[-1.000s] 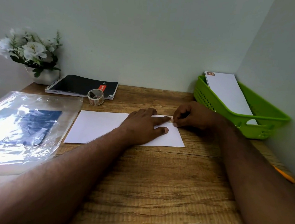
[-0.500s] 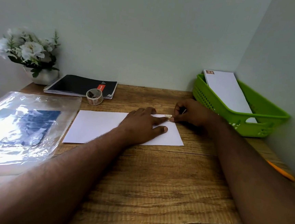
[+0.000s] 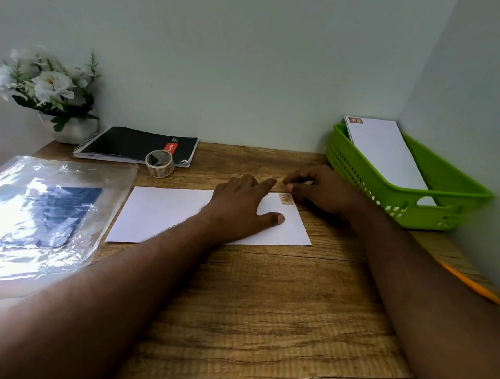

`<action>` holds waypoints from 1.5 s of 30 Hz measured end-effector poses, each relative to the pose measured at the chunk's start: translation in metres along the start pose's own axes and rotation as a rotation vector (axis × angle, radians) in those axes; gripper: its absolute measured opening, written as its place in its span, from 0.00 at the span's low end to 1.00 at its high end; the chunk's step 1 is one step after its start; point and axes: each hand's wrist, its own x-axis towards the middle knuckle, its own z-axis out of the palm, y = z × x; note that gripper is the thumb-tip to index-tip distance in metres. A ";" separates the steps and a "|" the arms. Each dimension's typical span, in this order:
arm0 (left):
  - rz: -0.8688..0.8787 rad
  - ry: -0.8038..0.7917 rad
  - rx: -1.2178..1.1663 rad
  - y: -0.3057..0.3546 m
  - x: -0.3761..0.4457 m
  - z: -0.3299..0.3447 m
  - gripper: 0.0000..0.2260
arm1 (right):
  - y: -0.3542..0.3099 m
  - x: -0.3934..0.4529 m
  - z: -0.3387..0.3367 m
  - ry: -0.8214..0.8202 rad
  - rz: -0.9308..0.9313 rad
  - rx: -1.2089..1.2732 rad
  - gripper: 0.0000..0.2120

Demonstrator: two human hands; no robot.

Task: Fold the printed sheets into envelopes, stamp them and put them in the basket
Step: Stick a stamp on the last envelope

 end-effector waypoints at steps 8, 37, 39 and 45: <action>-0.045 0.019 0.054 0.000 -0.003 0.000 0.36 | -0.004 0.004 0.007 0.006 0.027 -0.075 0.07; -0.072 0.532 -0.507 -0.017 -0.023 -0.053 0.08 | -0.046 -0.026 -0.028 0.189 -0.020 0.910 0.07; -0.084 0.539 -0.507 -0.015 -0.022 -0.057 0.07 | -0.046 -0.029 -0.030 0.179 -0.030 0.909 0.04; -0.098 0.594 -0.624 0.000 -0.015 -0.086 0.05 | -0.045 -0.038 -0.052 0.345 -0.118 0.927 0.09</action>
